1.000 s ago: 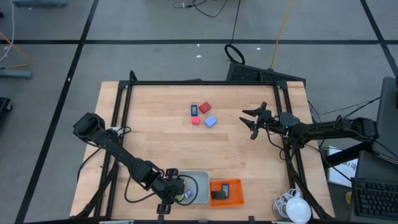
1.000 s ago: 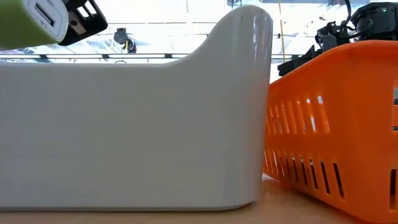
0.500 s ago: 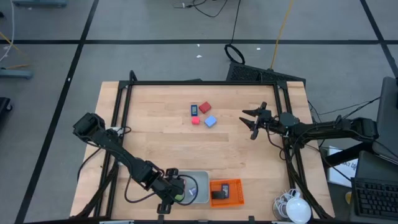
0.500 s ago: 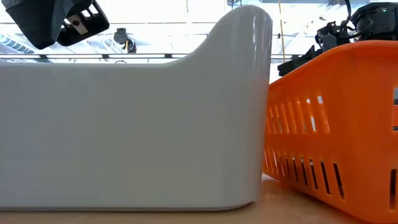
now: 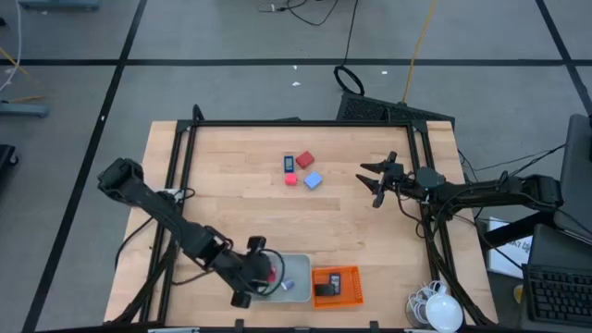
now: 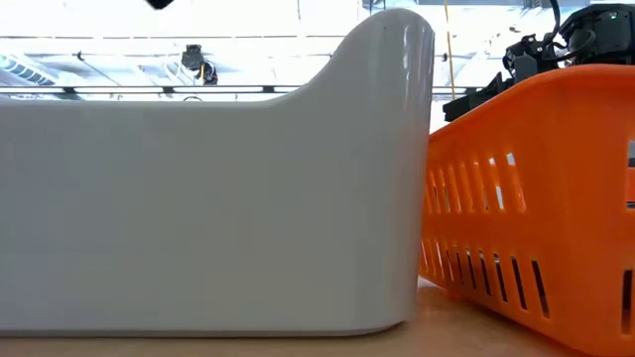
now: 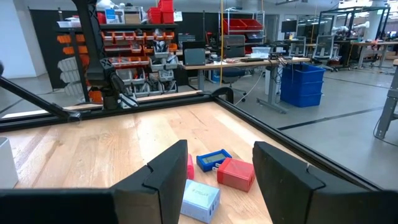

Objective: Pick & Place Office items
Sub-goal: Put the light blue charger adapter into the gray bin

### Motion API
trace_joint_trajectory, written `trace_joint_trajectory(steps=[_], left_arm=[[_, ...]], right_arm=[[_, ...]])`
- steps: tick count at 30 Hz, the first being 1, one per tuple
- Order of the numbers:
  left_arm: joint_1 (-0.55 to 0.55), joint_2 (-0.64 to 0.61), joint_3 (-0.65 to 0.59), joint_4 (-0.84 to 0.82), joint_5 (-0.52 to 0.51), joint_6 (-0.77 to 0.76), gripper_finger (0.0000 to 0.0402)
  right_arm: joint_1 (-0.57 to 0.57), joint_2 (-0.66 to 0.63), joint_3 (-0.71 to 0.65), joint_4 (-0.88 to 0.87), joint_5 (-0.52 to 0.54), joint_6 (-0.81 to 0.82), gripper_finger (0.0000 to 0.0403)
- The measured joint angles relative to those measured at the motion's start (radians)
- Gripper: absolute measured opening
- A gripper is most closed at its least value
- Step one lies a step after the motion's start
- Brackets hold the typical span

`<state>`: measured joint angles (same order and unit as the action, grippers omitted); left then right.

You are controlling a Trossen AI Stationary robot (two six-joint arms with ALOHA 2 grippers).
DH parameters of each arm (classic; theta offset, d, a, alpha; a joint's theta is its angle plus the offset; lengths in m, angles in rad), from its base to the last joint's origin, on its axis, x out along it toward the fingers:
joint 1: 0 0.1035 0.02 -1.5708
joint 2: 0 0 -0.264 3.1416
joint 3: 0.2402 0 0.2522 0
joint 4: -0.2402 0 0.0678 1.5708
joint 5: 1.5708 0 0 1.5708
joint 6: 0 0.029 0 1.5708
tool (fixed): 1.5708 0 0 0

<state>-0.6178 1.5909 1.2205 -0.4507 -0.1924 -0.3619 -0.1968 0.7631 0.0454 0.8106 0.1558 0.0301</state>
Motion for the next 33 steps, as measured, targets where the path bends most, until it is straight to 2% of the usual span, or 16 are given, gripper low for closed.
trace_joint_trajectory(steps=[4, 7, 10, 14, 17, 19, 26, 28, 33], left_arm=[[0.022, -0.04, 0.0, 0.021, -0.11, 0.046, 0.0137], [0.057, -0.048, 0.0, 0.048, -0.122, 0.081, 0.013], [0.099, -0.049, -0.018, 0.12, -0.068, 0.127, 0.0127], [0.174, -0.052, -0.124, 0.284, 0.053, 0.192, 0.013], [0.25, -0.081, -0.212, 0.326, 0.086, 0.209, 0.0133], [0.304, -0.125, -0.278, 0.365, 0.09, 0.202, 0.0132], [0.488, -0.369, -0.553, 0.678, 0.198, 0.256, 0.0128], [0.539, -0.44, -0.628, 0.738, 0.2, 0.255, 0.0131], [0.652, -0.63, -0.781, 0.781, 0.201, 0.253, 0.014]], right_arm=[[0.0, 0.0, 0.0, 0.0, 0.0, 0.0, 0.0171], [0.0, 0.0, 0.0, 0.0, 0.0, 0.0, 0.0171], [0.0, 0.0, 0.0, 0.0, 0.0, 0.0, 0.0171], [0.0, 0.0, 0.0, 0.0, 0.0, 0.0, 0.0171], [0.0, 0.0, 0.0, 0.0, 0.0, 0.0, 0.0171], [0.0, 0.0, 0.0, 0.0, 0.0, 0.0, 0.0171], [0.0, 0.0, 0.0, 0.002, 0.0, 0.0, 0.0171], [0.0, 0.0, 0.0, 0.0, 0.0, 0.0, 0.0171], [0.0, 0.0, 0.0, 0.0, 0.0, 0.0, 0.0171]])
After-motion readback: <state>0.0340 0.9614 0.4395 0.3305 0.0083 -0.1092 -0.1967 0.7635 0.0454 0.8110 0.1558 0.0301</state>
